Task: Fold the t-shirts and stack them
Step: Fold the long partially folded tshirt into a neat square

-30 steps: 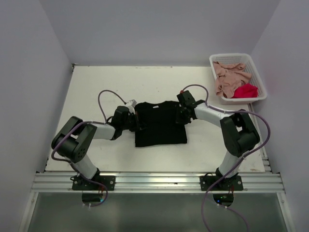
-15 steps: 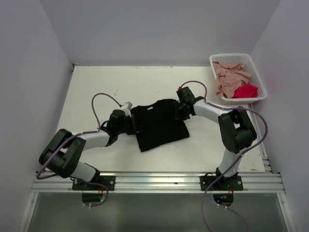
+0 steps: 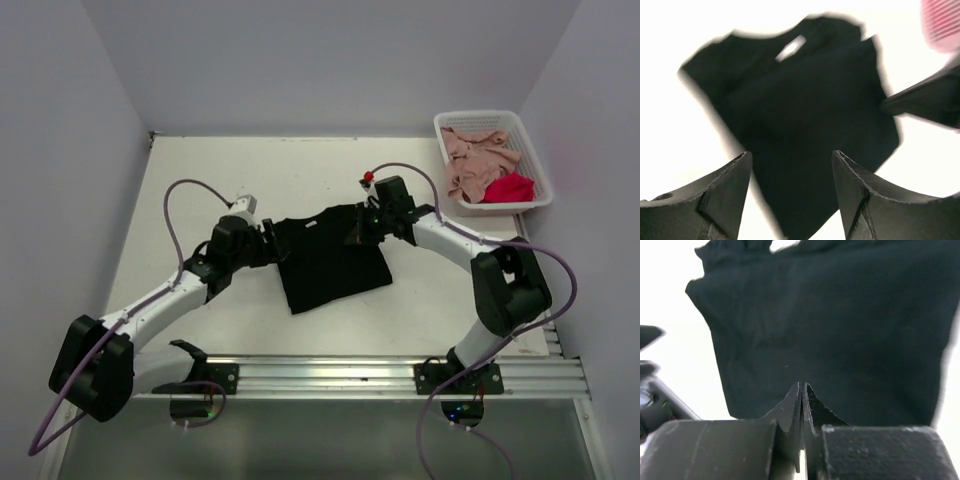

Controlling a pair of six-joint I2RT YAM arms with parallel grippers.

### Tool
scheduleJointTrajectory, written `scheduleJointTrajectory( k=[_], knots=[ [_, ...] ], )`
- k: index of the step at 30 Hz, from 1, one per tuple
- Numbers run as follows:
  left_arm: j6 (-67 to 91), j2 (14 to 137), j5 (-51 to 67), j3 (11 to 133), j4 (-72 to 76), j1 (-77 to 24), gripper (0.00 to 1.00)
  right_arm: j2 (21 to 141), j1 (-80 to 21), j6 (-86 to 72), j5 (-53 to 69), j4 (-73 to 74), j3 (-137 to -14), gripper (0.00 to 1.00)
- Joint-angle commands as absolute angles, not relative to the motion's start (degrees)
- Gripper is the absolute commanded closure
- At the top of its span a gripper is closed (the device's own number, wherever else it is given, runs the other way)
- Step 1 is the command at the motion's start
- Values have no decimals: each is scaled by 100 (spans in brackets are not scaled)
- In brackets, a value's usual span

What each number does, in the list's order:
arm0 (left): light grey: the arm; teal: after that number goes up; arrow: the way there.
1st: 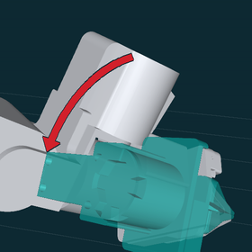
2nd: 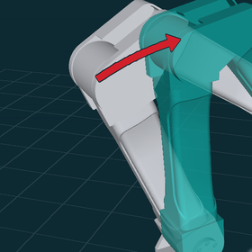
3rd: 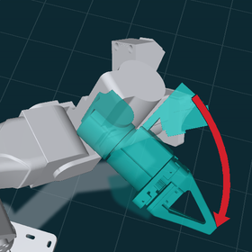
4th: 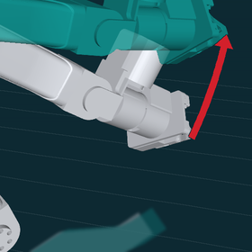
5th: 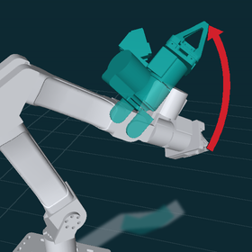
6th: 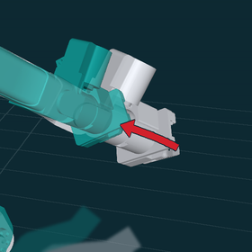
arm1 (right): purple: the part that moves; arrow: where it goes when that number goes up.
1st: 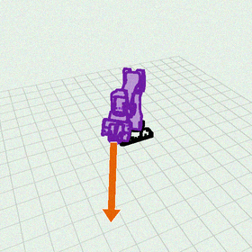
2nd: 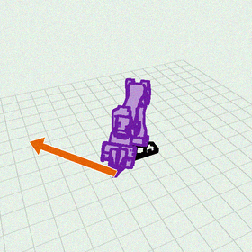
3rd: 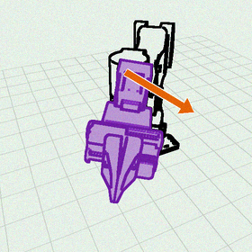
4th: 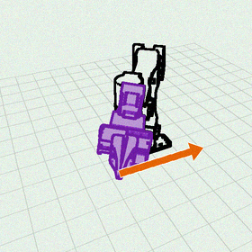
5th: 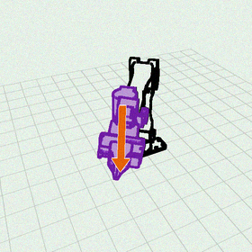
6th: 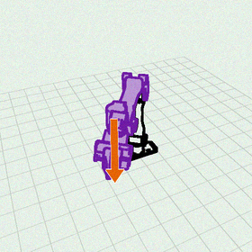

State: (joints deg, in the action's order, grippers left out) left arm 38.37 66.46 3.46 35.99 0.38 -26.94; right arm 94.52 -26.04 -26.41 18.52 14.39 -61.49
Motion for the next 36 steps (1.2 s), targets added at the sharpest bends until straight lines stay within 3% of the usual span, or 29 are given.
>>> scheduleJointTrajectory(
  k=[1,4,12,16,23,36],
  knots=[
    [4095,6636,-27,2964,-801,-2698,30,9861,-2742,-2909,2803,862,-6003,100],
    [4244,6566,237,2453,-484,-2698,28,10186,-2786,-3041,2953,695,-6020,100],
    [4385,6582,562,1714,675,-2698,14,10687,-2839,-3164,2962,633,-6056,100],
    [4623,6846,807,1285,1317,-2698,0,10793,-2848,-3155,2848,677,-6003,100],
    [5325,7830,1599,791,2899,-2698,2,10855,-2856,-3076,2672,765,-5924,100],
    [5431,8823,1239,1880,1925,-2716,0,10872,-2865,-3085,2628,642,-5783,100]
  ],
)
